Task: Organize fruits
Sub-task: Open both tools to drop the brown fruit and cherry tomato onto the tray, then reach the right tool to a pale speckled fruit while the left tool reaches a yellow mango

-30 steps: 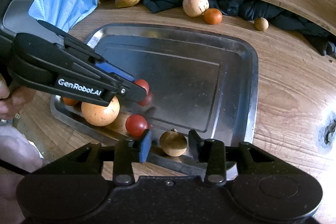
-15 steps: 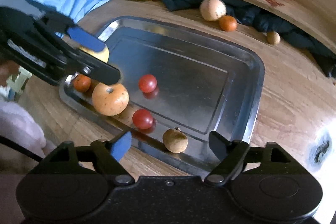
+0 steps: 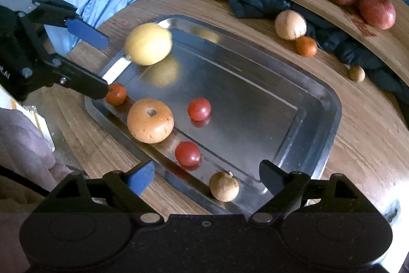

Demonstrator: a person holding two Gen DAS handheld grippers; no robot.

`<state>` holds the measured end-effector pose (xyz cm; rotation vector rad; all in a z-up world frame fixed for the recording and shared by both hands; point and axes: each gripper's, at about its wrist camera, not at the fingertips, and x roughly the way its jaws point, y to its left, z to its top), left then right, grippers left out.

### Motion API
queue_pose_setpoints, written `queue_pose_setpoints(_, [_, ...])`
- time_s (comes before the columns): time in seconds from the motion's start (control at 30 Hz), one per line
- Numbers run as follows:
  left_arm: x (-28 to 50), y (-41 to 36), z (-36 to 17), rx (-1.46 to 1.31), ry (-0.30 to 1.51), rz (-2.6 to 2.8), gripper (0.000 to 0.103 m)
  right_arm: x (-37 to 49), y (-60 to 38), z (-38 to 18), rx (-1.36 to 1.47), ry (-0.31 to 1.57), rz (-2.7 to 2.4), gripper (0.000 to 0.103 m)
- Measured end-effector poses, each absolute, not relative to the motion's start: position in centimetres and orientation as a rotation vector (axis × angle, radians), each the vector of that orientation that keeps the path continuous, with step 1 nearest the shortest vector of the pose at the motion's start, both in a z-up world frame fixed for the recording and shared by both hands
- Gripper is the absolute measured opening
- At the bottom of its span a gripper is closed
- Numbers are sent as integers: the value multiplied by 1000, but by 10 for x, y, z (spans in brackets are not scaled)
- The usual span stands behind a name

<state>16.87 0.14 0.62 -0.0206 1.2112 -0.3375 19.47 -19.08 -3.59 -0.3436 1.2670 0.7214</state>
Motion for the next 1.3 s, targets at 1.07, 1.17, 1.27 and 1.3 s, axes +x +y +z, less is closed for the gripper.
queue_pose_setpoints(1.07, [208, 49, -1, 8, 1179, -106, 100, 233, -154, -29, -361, 1184, 646, 102])
queue_pose_setpoints(1.17, [218, 49, 1, 11, 1164, -104, 101, 238, -155, -27, -344, 1170, 615, 102])
queue_pose_setpoints(1.27, [227, 49, 2, 11, 1139, -104, 103, 242, -157, -27, -328, 1161, 592, 102])
queue_pose_setpoints(1.3, [230, 49, 2, 11, 1135, -105, 103, 244, -157, -26, -322, 1158, 583, 102])
